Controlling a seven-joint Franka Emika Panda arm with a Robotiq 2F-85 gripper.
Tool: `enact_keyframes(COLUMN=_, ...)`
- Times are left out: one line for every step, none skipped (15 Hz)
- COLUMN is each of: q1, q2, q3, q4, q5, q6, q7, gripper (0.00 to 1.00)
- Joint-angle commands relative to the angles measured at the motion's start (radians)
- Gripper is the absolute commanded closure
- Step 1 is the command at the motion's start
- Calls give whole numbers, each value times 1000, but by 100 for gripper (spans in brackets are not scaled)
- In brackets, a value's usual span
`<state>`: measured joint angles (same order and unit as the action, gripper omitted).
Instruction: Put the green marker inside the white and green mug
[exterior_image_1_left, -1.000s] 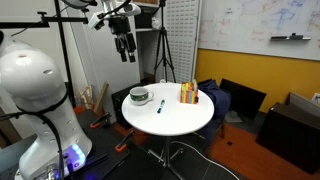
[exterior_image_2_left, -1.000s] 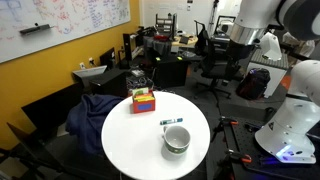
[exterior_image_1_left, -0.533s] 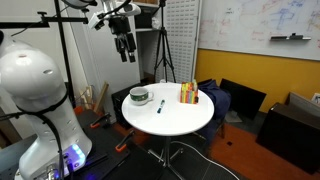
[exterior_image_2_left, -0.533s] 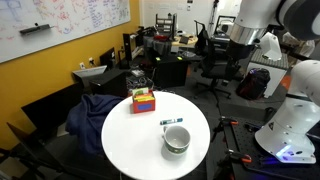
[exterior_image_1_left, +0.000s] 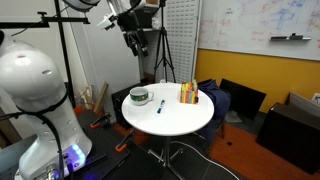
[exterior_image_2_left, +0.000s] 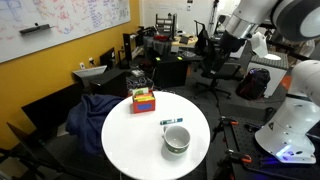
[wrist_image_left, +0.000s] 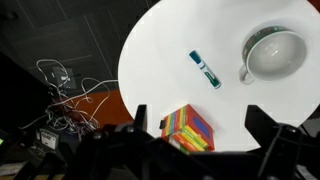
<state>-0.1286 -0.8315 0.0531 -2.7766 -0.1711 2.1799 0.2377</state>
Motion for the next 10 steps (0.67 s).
enact_keyframes(q1=-28, q2=60, q3=-46, q4=1, q5=-39, q6=113, q7=-80, gripper=0)
enact_keyframes(q1=-33, q2=73, q3=-56, q4=1, q5=-46, q6=138, q7=-99, gripper=0)
enact_keyframes(q1=-35, q2=91, q3=-71, q4=1, q5=-54, q6=163, q7=-131, gripper=0)
enact_keyframes(q1=-30, q2=112, q3=-90, q4=1, q5=-56, q6=185, q7=-176, gripper=0)
enact_keyframes(q1=-26, q2=131, q3=-107, q4=1, q5=-63, q6=210, q7=-222, gripper=0)
enact_keyframes(q1=-16, q2=151, q3=-130, q4=1, q5=-64, q6=232, q7=-276, gripper=0)
enact_keyframes(q1=-8, q2=173, q3=-150, q4=0, q5=-63, q6=260, q7=-324, gripper=0)
enact_keyframes(q1=-2, q2=194, q3=-168, q4=0, q5=-62, q6=287, q7=-374, gripper=0)
enact_keyframes(q1=6, q2=215, q3=-184, q4=-1, q5=-57, q6=312, q7=-419, gripper=0)
enact_keyframes(q1=13, q2=238, q3=-201, q4=-1, q5=-50, q6=342, q7=-460, gripper=0)
